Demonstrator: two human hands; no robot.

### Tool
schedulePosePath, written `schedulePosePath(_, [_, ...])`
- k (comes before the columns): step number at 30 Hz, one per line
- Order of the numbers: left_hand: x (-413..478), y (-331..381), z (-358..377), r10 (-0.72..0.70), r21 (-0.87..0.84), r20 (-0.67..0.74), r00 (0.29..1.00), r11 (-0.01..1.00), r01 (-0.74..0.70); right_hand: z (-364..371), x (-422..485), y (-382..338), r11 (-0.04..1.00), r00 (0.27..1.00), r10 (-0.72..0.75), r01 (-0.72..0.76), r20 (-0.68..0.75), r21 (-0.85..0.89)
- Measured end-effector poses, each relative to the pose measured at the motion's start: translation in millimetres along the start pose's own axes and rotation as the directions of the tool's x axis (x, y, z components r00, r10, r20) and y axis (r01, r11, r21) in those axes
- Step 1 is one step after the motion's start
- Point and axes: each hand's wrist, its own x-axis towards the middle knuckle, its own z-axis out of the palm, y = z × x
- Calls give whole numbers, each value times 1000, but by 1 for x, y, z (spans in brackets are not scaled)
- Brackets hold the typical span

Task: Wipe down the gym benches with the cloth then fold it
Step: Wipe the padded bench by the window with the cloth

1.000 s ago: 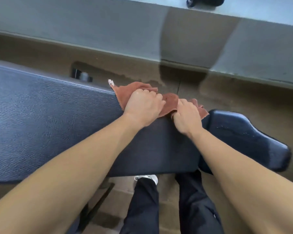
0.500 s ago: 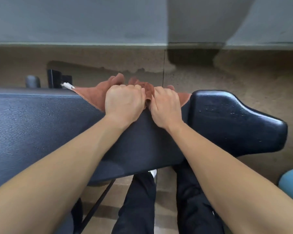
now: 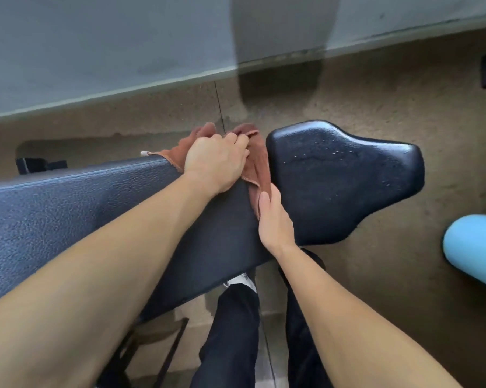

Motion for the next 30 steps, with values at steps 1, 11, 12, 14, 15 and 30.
schedulePosePath(1, [5,6,2,33,15,13,999,999,-33,3,-5,9,1000,1000,23,-23,-8,4])
schedulePosePath(11, [-6,70,31,684,-42,124,719,727,-685,20,-35,33,989,988,133,-138,-81,-57])
schedulePosePath(12, [-6,66,31,693,-72,78,717,721,-689,19,-35,31,984,984,148,-156,-95,-87])
schedulePosePath(14, [1,50,30,632,-67,5,775,773,-630,12,-27,20,982,980,154,-166,-122,-95])
schedulePosePath(15, [6,40,26,560,-53,-19,828,826,-561,10,-20,12,986,980,133,-146,-147,-79])
schedulePosePath(30, [20,145,-35,-519,-890,-63,852,416,187,-200,4,-19,660,596,-746,606,-296,-444])
